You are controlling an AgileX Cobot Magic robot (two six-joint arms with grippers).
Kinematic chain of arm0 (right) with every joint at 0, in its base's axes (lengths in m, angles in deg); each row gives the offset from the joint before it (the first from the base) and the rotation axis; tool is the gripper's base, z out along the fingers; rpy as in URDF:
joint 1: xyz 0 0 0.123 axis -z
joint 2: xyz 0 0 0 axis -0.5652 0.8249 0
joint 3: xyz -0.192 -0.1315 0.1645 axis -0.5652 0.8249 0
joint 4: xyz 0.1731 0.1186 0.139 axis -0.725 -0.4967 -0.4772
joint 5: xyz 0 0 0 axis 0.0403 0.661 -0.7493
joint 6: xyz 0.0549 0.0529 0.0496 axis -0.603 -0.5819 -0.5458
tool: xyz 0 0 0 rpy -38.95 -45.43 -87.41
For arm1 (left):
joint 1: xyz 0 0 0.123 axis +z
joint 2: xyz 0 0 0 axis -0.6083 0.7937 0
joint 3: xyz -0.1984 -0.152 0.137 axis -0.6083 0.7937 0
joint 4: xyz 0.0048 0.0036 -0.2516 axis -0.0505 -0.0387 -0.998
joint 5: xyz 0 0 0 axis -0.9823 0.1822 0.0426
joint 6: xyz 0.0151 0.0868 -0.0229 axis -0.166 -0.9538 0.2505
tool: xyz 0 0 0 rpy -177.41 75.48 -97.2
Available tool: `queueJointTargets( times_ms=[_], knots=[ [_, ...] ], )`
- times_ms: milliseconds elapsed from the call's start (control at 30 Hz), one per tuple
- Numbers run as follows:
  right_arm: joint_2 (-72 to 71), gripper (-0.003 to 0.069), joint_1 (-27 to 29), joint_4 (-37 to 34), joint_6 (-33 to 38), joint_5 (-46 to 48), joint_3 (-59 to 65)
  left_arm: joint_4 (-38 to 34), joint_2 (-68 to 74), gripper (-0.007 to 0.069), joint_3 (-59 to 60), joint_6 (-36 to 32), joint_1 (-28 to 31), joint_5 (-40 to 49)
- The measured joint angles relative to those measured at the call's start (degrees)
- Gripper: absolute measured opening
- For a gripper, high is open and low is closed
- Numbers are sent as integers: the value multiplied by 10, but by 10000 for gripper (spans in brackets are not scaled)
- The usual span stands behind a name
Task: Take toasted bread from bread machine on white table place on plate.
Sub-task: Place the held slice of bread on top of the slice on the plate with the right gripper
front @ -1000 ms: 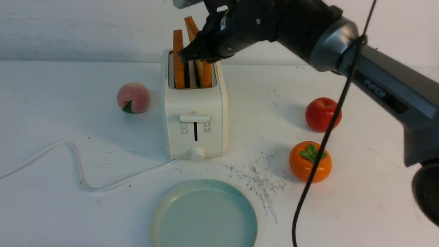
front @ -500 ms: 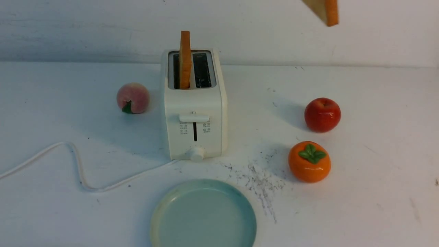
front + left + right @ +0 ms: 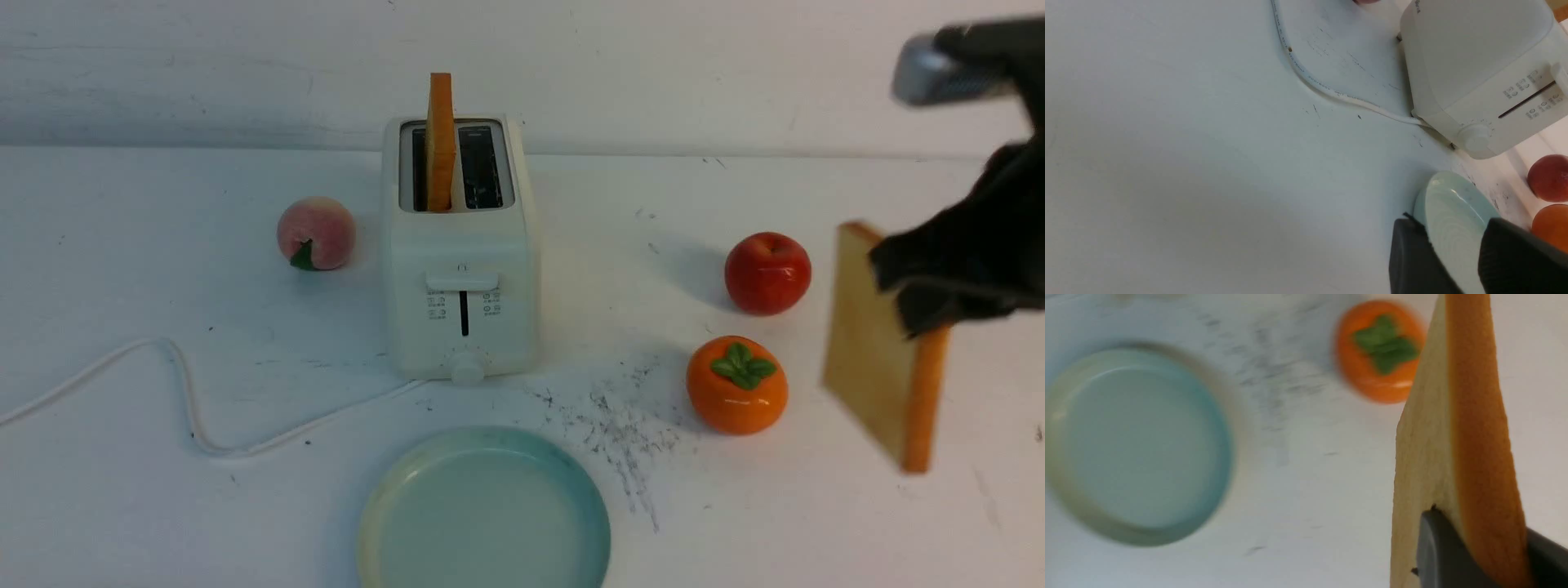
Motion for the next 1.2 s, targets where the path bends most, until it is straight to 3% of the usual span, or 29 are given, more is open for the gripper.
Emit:
queueJointTargets(
  times_ms=[100,133,167,200,300,333,433,667,967,1067,1167,1200],
  knots=[
    [6,108,0,-126,74,-62,66,0,0,239,0,0,0,0],
    [17,108,0,-215,139,-86,96,0,0,239,0,0,0,0],
    [18,108,0,-226,147,-88,98,0,0,239,0,0,0,0],
    [36,108,0,-319,218,-95,112,0,0,239,0,0,0,0],
    [78,108,0,-498,349,-101,116,0,0,240,0,0,0,0],
    [81,108,0,-507,355,-101,116,0,0,240,0,0,0,0],
    [125,108,0,-631,454,-99,116,0,0,238,0,0,0,0],
    [201,108,0,-725,552,-75,116,0,0,238,0,0,0,0],
    [265,113,-32,-741,603,-71,116,0,0,238,0,0,0,0],
    [277,148,-42,-741,608,-81,116,0,0,238,0,0,0,0],
    [280,218,-46,-735,608,-108,116,0,0,238,0,0,0,0],
    [281,274,-46,-730,608,-121,116,0,0,238,0,0,0,0]
  ],
)
